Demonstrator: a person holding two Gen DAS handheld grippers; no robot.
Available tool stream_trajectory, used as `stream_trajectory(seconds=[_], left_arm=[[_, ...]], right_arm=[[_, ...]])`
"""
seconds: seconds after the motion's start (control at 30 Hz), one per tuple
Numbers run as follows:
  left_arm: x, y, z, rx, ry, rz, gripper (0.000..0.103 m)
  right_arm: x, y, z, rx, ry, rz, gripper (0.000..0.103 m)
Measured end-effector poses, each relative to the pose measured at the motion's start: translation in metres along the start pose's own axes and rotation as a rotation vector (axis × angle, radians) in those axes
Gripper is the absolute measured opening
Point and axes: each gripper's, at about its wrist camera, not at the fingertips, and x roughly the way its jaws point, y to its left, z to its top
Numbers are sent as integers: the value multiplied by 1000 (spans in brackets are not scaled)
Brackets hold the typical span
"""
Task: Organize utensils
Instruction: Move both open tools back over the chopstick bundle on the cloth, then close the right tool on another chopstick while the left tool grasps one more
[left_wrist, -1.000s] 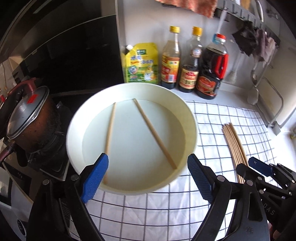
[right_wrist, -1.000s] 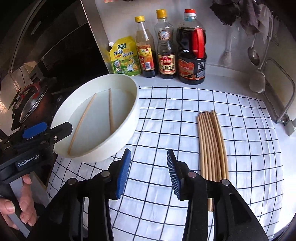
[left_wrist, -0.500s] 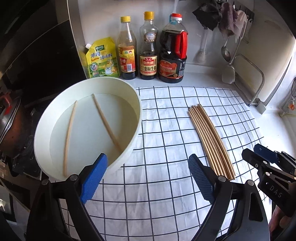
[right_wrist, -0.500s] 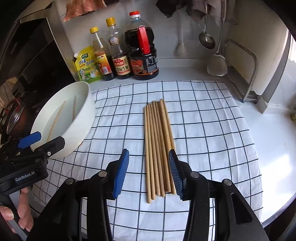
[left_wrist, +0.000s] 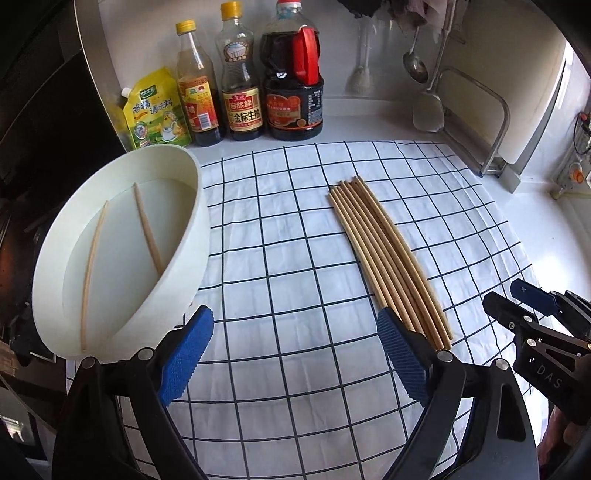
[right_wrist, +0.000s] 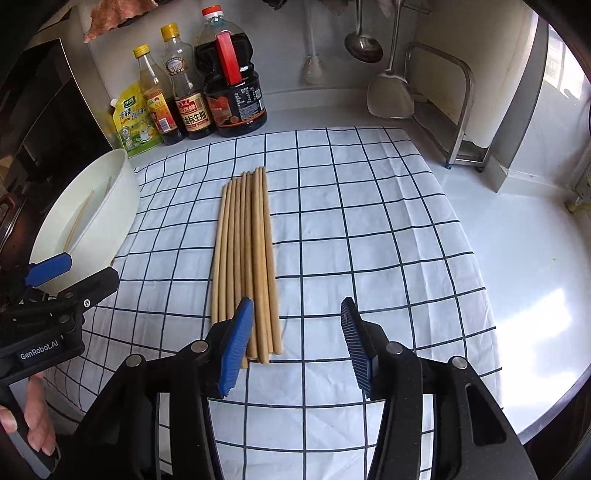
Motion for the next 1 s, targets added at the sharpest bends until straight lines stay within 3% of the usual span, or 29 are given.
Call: stream_trajectory(seconds=[0.4, 1.0], left_arm=[[29, -19, -9, -19, 24, 5, 89], [50, -13, -13, -74, 44, 31, 89]], right_arm=[[23, -12, -1, -32, 9, 0, 49], [58, -12, 7, -69, 26, 33, 52]])
